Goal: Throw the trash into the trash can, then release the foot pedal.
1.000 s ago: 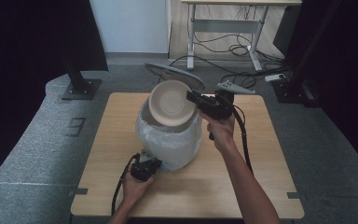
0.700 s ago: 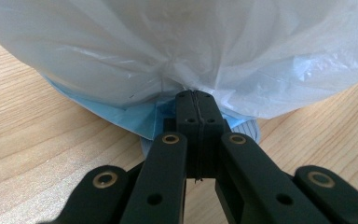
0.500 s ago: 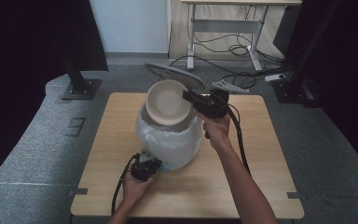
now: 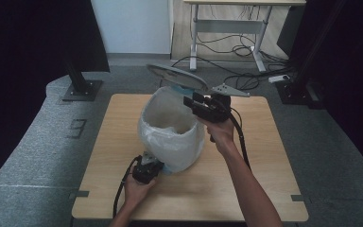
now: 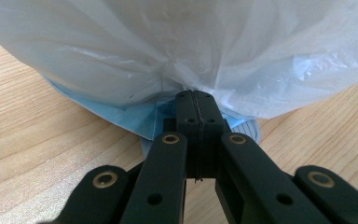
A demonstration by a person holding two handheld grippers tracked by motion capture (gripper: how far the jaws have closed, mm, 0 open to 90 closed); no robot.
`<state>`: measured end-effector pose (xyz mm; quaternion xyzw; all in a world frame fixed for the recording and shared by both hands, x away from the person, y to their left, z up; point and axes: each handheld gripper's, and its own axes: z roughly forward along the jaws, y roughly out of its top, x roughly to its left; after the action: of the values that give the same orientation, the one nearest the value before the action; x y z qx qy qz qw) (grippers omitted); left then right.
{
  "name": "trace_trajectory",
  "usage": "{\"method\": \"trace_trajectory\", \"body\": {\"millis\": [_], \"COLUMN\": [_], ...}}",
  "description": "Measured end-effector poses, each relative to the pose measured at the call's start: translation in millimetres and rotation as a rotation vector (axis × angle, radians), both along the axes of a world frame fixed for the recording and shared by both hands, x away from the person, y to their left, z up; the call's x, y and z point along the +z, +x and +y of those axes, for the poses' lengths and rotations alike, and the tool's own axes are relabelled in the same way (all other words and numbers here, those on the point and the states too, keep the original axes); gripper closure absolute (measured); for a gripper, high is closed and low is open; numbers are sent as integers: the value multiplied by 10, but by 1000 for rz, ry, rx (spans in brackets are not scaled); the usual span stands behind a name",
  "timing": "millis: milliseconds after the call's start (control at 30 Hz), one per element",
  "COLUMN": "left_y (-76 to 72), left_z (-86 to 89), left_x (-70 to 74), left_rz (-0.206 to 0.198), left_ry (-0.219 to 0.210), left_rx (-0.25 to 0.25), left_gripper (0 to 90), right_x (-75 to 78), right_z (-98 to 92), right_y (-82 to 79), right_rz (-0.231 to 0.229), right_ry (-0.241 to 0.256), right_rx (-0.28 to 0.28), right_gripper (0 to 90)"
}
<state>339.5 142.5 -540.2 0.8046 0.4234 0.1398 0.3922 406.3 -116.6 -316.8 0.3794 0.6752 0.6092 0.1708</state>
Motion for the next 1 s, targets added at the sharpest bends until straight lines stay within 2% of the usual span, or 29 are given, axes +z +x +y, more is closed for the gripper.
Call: {"method": "trace_trajectory", "body": {"millis": [467, 633, 867, 933, 1000], "left_y": [-6, -17, -49, -73, -86], "left_z": [-3, -7, 6, 7, 8], "left_x": [4, 17, 70, 97, 109], "left_rz": [0, -3, -28, -50, -48], "left_ry": [-2, -6, -42, -47, -37], "left_rx": [0, -1, 2, 12, 21], "left_gripper": [893, 861, 825, 783, 741], "right_x": [-65, -97, -164, -190, -220], "right_z": [-266, -371, -529, -572, -619], "right_y": [-139, -209, -292, -320, -349], "right_rz": [-26, -33, -36, -33, -30], "right_ry": [27, 28, 26, 33, 29], "right_rx": [30, 26, 22, 20, 17], "right_gripper": [490, 481, 464, 456, 453]}}
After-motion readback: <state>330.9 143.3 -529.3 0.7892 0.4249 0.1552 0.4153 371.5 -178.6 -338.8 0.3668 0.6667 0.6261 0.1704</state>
